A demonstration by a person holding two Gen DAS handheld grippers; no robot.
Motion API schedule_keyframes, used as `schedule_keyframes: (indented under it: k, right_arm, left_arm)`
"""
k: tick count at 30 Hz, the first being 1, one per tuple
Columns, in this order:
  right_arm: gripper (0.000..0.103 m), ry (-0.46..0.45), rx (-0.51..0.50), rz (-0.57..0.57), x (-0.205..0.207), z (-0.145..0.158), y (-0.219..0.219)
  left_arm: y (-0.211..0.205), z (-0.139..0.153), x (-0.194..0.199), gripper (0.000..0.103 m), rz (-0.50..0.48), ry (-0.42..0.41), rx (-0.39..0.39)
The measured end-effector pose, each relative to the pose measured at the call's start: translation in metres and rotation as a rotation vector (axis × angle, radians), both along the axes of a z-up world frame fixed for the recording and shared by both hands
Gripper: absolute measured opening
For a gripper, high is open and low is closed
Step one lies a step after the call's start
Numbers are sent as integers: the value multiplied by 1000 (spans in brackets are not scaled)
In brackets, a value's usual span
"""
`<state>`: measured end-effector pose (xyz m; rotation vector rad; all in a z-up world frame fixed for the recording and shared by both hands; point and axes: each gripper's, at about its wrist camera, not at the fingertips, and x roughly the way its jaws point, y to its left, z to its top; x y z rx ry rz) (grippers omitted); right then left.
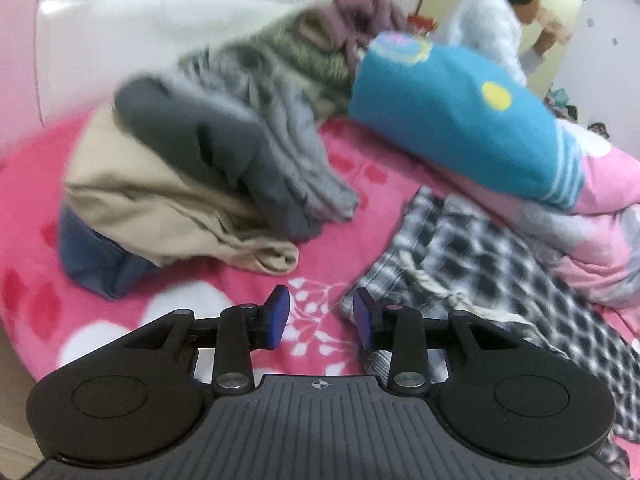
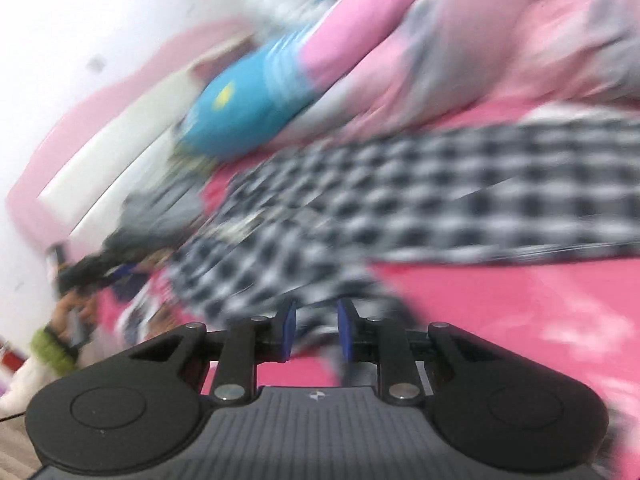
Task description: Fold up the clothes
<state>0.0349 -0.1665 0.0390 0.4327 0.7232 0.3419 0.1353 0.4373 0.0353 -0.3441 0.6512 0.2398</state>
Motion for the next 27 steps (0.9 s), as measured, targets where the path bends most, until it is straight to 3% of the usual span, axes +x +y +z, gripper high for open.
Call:
schedule_keyframes:
  k: [4,8,14,18,19,20,22,25,27]
  right_arm:
    - [24,-169,-107,-156,-64,56,-44]
    - [24,-352,-220,-301,-128,114,-84]
    - [27,-608,-321,-446,-192,188,-106]
    - [43,-616,-261,-415,-196,204,-117]
    - [53,-595,-244,-398,-193,202,-119]
    - [66,-530,-223,-362,-183,188,-118]
    - [81,-383,-186,-293,-159,148,-111]
    - [82,-112,-128,-235,-118,62,-94]
    - [81,55,-121,-260,-98,6,-87]
  left_arm:
    - [-38,29,-36,35,-71,-44,100]
    - [-72,54,-78,35,-159,-92,125]
    - [-109,77,-117,35,-277,-180,71]
    - [-145,59,-127,36,-395,-194,-33]
    - [-156,51,-128,36,-428,-187,-63]
    - [-169,37,-125,36,-446,-154,-81]
    - [-196,8,-120,36,-482,-88,-116]
    - [-236,-35,-111,36,-534,11,-169]
    - [-261,-56,-112,36,-560,54,-123]
